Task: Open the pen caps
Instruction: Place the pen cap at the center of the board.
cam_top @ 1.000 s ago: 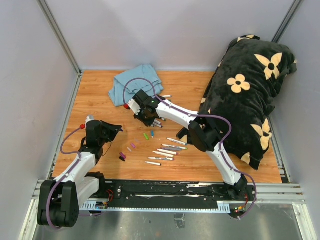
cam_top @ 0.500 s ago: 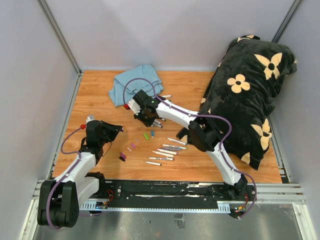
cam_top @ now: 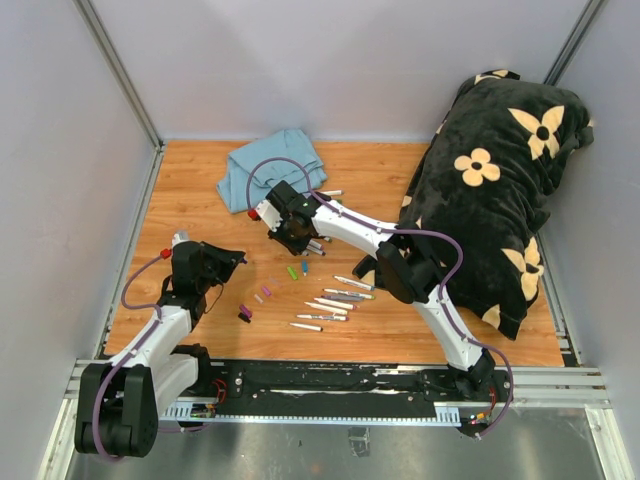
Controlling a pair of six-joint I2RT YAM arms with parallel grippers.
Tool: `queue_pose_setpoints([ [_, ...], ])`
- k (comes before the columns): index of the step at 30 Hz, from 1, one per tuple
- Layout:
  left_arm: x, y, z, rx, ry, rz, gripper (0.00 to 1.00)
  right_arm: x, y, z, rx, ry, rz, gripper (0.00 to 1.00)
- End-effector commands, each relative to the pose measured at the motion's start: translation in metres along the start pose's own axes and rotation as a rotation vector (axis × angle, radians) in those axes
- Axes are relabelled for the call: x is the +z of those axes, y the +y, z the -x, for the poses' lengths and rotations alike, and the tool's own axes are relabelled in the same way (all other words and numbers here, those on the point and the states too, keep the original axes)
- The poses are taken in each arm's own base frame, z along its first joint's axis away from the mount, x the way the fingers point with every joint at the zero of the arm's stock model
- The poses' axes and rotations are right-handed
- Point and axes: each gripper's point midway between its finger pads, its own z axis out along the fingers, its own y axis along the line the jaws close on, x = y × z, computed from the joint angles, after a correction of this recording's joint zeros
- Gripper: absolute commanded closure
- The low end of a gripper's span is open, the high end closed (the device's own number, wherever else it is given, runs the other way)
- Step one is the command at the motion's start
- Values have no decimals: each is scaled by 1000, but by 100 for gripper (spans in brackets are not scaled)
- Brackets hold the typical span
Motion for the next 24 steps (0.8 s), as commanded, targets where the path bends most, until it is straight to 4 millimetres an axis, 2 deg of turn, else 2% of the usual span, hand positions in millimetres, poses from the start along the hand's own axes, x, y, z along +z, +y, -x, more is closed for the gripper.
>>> queue_pose_setpoints([
  [1, -2, -4, 1, -3, -5, -24, 100, -22, -3, 8, 20, -31, -1, 87],
  [24, 0, -8, 2, 9, -1, -39, 99, -32, 0, 14, 19, -53, 14, 87],
])
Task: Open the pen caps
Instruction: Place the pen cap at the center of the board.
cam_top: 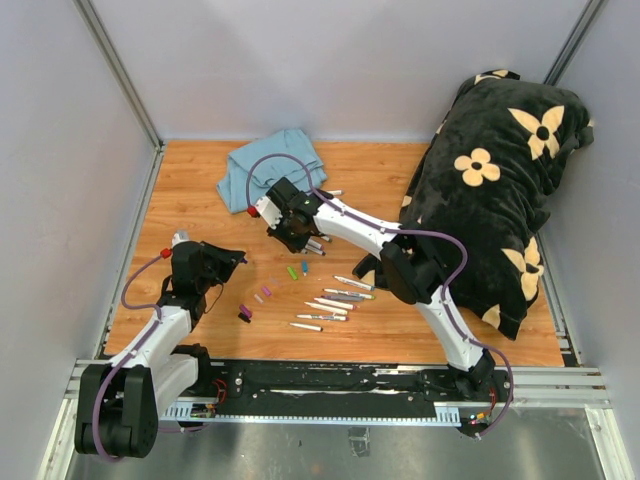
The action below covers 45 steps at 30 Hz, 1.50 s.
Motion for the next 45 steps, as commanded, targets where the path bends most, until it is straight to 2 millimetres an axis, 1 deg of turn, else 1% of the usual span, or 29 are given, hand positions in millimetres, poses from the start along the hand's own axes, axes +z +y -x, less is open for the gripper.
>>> queue_pose_setpoints([
  [1, 1, -7, 1, 11, 2, -32, 100, -24, -1, 7, 21, -31, 9, 87],
  [7, 3, -9, -1, 13, 18, -35, 100, -25, 3, 7, 22, -31, 33, 87],
  [13, 3, -9, 0, 16, 18, -35, 100, -21, 1, 3, 28, -22, 32, 87],
  [19, 4, -9, -1, 16, 20, -36, 100, -23, -4, 3, 31, -23, 18, 87],
  [30, 5, -9, -1, 15, 24, -37, 100, -20, -5, 0, 33, -11, 11, 87],
  [45, 6, -8, -4, 17, 34, -39, 100, -20, -3, 1, 33, -17, 24, 87],
])
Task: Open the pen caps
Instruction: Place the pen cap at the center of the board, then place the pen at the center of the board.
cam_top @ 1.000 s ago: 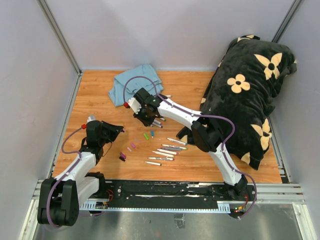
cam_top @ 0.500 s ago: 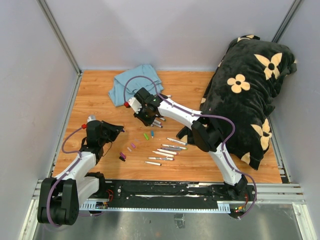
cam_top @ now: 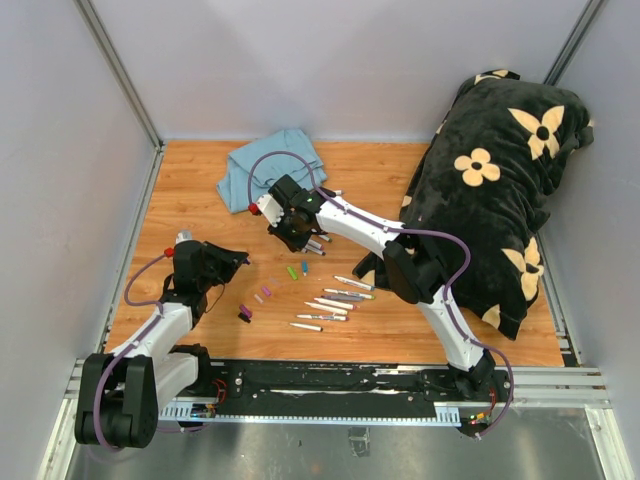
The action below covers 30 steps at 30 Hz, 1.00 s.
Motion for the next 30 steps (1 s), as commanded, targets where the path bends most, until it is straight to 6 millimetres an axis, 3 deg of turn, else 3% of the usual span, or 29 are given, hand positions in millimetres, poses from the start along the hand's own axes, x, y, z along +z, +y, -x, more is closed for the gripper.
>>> queue_pose_setpoints([
  [1, 1, -10, 5, 19, -11, -37, 99, -11, 0, -3, 21, 7, 5, 87],
  [10, 14, -15, 6, 34, 10, -43, 100, -12, 1, -3, 23, 5, 13, 87],
  [22, 75, -23, 13, 23, 83, 41, 100, -8, 0, -8, 32, 14, 28, 87],
  [27, 94, -20, 5, 11, 134, 67, 93, -6, -1, -10, 36, 19, 29, 87],
  [30, 102, -20, 2, 13, 148, 74, 83, -6, -3, -11, 40, 18, 31, 87],
])
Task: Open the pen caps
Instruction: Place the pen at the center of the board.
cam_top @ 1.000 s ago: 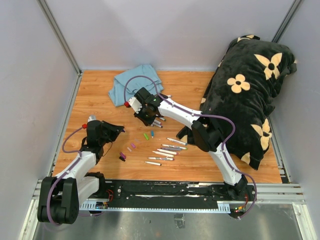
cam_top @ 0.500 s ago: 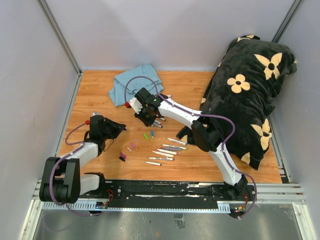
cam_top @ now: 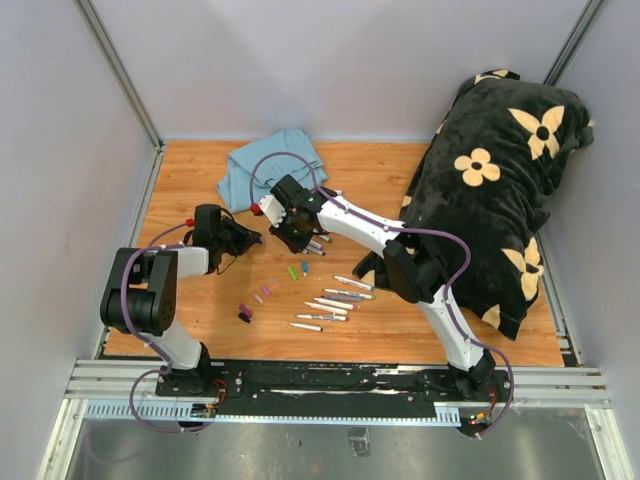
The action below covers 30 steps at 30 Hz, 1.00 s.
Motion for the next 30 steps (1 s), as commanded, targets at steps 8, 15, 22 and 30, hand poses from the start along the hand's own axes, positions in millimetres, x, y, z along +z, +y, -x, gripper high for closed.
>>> queue_pose_setpoints([
  [8, 18, -8, -6, 4, 40, -9, 56, -7, -11, -9, 48, 8, 15, 87],
  [15, 13, -9, -4, 8, 29, 3, 51, -6, -8, -9, 49, 6, 32, 87],
  [22, -24, -23, 15, 60, -88, -19, 50, -4, -2, -7, 51, -12, 76, 87],
  [30, -81, -27, 21, 144, -214, -82, 46, -12, -13, 2, 74, -85, 116, 87],
])
